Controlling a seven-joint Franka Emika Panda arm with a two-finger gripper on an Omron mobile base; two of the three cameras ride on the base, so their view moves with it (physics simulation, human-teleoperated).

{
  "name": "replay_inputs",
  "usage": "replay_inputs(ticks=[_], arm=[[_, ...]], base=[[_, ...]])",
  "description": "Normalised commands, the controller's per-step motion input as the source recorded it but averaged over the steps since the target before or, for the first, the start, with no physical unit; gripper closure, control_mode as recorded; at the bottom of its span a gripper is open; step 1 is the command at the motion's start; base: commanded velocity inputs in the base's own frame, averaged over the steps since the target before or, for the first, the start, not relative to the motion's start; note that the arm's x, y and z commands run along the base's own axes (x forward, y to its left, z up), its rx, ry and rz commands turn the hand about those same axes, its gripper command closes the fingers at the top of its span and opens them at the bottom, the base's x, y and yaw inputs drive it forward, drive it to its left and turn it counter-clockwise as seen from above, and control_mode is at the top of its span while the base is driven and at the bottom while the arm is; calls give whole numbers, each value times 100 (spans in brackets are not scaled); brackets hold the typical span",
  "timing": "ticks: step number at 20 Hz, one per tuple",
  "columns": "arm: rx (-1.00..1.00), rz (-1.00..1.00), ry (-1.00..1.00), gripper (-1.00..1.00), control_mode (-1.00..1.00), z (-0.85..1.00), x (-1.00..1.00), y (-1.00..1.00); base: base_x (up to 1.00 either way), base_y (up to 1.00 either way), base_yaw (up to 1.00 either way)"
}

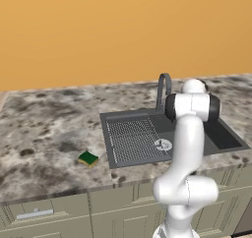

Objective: Soak the sponge with water for a few seconds and then drop it inside the sink.

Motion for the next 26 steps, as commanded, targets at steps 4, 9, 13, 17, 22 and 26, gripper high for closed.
replay_inputs(ticks=[4, 9, 13, 17, 22, 26], arm=[[0, 0, 0, -100, -100, -13, 24, 0], [0, 0, 0, -100, -100, -16, 25, -3], [0, 0, 0, -100, -100, -13, 23, -3], [0, 0, 0, -100, -100, -12, 21, -8], [0, 0, 0, -100, -100, -5, 21, -11], [0, 0, 0, -100, -100, -5, 16, -8]], base=[[0, 0, 0], [0, 0, 0], [0, 0, 0], [0, 0, 0], [0, 0, 0], [0, 0, 0]])
